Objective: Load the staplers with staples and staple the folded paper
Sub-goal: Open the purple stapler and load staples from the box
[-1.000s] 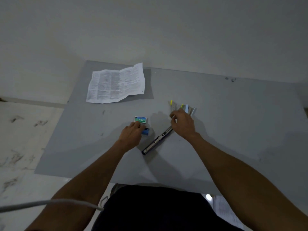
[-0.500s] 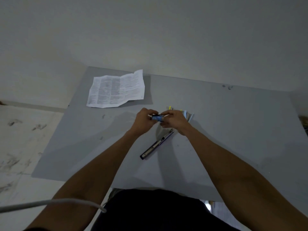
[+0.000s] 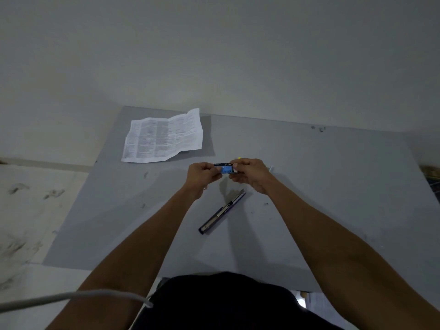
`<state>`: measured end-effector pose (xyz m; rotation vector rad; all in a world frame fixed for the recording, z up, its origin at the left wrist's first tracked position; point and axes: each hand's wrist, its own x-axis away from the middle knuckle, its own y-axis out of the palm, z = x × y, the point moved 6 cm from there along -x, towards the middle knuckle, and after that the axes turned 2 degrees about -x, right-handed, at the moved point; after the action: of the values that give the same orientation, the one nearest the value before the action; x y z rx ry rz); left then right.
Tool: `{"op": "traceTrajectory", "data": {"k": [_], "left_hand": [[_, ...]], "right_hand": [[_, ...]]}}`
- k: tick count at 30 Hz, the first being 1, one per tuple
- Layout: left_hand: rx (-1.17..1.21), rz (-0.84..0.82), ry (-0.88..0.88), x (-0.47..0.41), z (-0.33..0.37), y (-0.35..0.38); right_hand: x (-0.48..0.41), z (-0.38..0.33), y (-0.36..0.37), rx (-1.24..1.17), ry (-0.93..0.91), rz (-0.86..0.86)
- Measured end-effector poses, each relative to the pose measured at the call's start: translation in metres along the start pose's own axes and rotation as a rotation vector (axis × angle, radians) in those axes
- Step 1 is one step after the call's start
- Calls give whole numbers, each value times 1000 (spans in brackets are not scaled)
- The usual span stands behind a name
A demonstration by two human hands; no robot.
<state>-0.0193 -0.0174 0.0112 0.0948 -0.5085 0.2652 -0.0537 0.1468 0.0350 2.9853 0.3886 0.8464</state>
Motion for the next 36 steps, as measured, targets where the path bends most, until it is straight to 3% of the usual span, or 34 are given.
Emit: {"op": "traceTrajectory", "data": {"k": [7, 15, 23, 31, 36], "left_hand": [[11, -7, 18, 6, 6, 4], [38, 15, 2, 11, 6, 6], [-4, 46, -17, 13, 3, 2], [12, 58, 14, 15, 7, 3], [3, 55, 0, 15, 4, 2]], "right_hand": [[-3, -7, -9, 251, -94, 90], [8, -17, -14, 320, -162, 157], [13, -28, -6, 746, -401, 190], [6, -29, -4, 905, -320, 218], [0, -28, -2, 935, -373, 203]]}}
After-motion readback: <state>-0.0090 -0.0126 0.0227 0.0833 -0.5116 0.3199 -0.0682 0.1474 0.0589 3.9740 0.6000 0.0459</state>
